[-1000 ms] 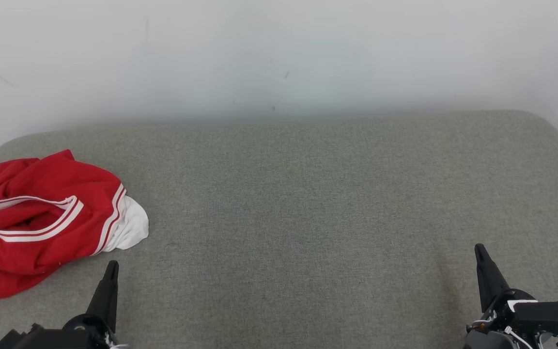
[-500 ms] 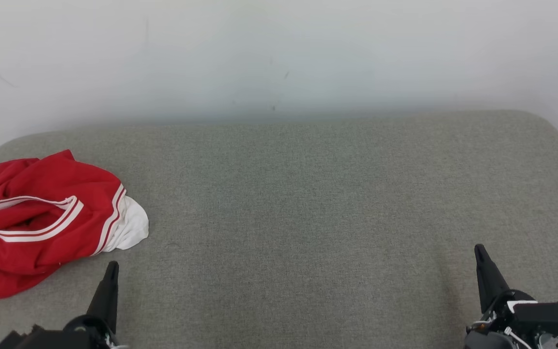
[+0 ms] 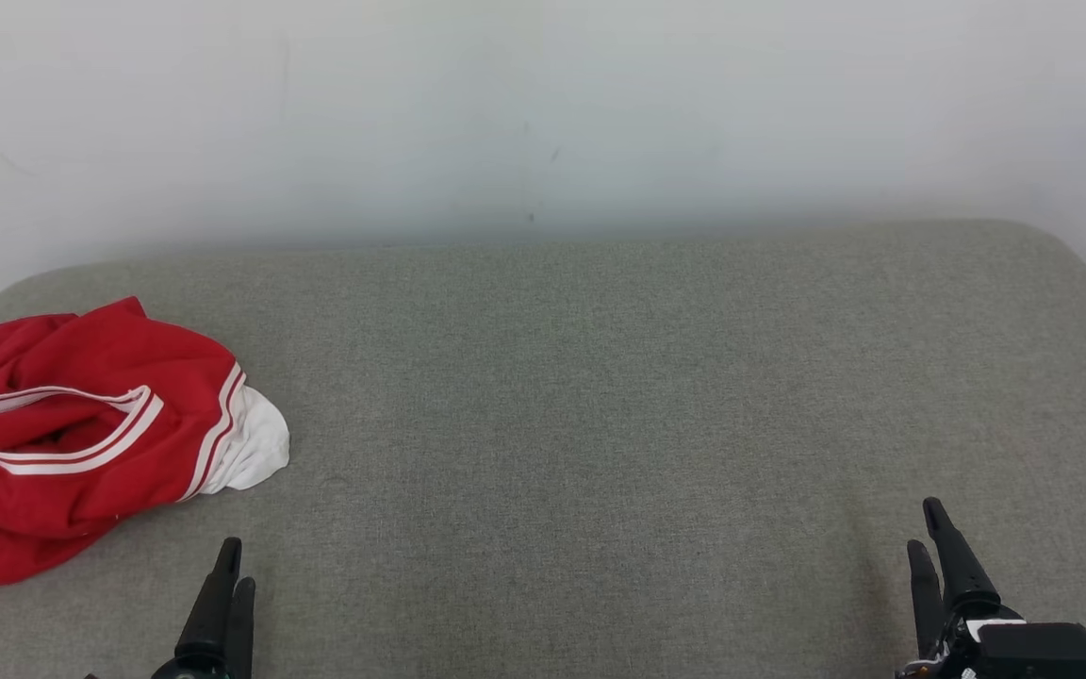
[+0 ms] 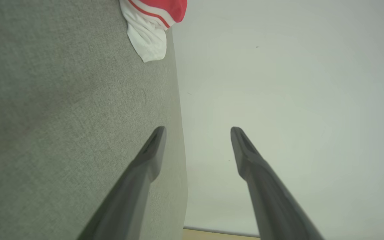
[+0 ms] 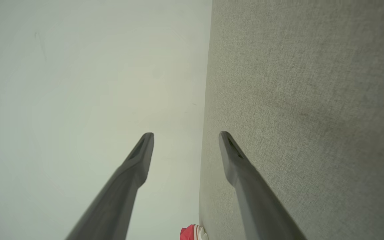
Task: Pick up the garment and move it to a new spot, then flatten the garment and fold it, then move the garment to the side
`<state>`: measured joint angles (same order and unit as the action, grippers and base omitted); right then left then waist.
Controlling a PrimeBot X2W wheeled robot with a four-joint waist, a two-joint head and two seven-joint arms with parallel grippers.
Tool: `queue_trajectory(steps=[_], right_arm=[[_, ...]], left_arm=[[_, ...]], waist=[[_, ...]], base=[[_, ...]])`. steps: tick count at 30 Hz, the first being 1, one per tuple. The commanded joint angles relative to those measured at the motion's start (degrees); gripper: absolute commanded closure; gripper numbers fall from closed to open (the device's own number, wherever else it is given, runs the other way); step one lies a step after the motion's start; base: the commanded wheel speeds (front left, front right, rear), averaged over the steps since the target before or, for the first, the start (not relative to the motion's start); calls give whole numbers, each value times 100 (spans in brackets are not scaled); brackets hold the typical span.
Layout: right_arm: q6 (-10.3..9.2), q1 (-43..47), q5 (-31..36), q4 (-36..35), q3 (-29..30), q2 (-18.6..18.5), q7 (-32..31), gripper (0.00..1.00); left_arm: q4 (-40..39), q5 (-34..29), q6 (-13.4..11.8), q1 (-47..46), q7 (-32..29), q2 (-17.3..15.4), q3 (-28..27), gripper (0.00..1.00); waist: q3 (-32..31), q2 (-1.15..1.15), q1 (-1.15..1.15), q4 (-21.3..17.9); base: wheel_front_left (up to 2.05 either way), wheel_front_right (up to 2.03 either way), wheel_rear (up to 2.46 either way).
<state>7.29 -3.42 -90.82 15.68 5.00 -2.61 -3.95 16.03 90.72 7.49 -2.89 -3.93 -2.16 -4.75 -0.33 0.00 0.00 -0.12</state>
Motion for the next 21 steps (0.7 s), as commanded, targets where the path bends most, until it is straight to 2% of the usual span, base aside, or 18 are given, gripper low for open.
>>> queue_trajectory(steps=[1,7,21], right_arm=[[11,-42,130,-100,-21,-17,66,0],[12,-20,606,-110,-19,-18,223,0],[15,72,2417,-269,-115,-22,555,0]], left_arm=[[-109,-158,1,-34,64,-33,29,0],[-149,-750,-33,7,223,-48,62,0],[-396,-2599,-264,147,555,-45,145,0]], waist=[[-7,0,0,-2],[-34,0,0,-4],[-89,0,0,5]], base=[[0,0,0],[0,0,0],[0,0,0]])
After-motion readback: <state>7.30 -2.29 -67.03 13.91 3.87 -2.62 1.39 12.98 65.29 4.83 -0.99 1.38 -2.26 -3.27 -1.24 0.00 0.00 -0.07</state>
